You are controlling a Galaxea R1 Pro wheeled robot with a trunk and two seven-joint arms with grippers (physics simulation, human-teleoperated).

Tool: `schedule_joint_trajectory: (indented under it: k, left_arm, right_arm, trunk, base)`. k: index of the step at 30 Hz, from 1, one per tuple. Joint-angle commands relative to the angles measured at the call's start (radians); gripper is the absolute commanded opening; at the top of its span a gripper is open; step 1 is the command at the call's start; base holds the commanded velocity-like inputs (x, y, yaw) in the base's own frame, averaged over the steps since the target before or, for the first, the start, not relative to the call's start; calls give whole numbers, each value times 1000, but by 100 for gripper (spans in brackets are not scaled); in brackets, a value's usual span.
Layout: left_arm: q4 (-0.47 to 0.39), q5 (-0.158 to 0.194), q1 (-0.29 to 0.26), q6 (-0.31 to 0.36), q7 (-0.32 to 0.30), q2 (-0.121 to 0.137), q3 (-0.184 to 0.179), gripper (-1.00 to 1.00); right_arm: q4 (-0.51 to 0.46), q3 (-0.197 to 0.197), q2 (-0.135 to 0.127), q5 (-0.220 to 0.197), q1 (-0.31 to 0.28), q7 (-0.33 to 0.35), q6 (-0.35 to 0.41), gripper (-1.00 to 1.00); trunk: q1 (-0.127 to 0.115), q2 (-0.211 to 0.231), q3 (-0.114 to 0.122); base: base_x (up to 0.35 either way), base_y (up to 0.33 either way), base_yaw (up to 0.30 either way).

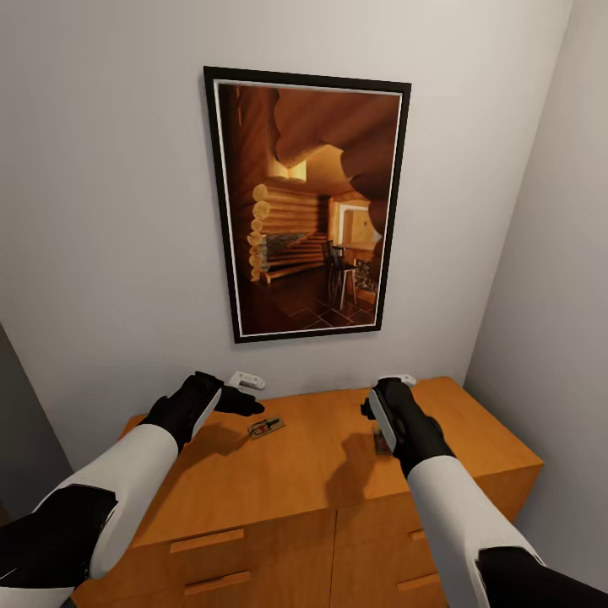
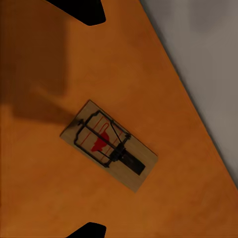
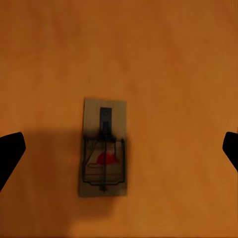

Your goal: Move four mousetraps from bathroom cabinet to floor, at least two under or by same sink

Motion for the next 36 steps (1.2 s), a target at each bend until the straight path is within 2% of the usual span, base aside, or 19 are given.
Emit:
schedule_joint_trajectory:
  k: [1,7,12,28,35,36]
  left_arm:
    - [-1,-10,-1,2,-8,0,-1,100]
    - [-1,-9,-1,2,-8,-2,-1,100]
    - [-1,-6,-1,2,-8,-6,-1,100]
    - [-1,16,-1,2,-8,-12,-1,100]
    - [-1,17,-1,2,-8,-14,-1,100]
    - [-1,17,-1,2,-8,-15,-1,100]
  right_arm:
    - [21,-3,0,4,-1,0,-11,100]
    - [163,-26,-5,5,-2,2,-116,100]
    - [209,-34,-6,3,-6,4,-147,100]
    - [243,-42,-7,1,-10,9,-166,100]
    - [248,-43,-8,-21,-10,9,-171,100]
    - [248,-44,-10,-34,-10,9,-173,100]
  trunk:
    - [0,-2,-2]
    - [0,-2,-2]
    - [0,-2,-2]
    - [0,-2,-2]
    - [0,-2,-2]
    - [0,-2,-2]
  base:
    - [0,0,0]
    - [0,0,0]
    - [0,0,0]
    - [0,0,0]
    - [0,0,0]
    - [0,0,0]
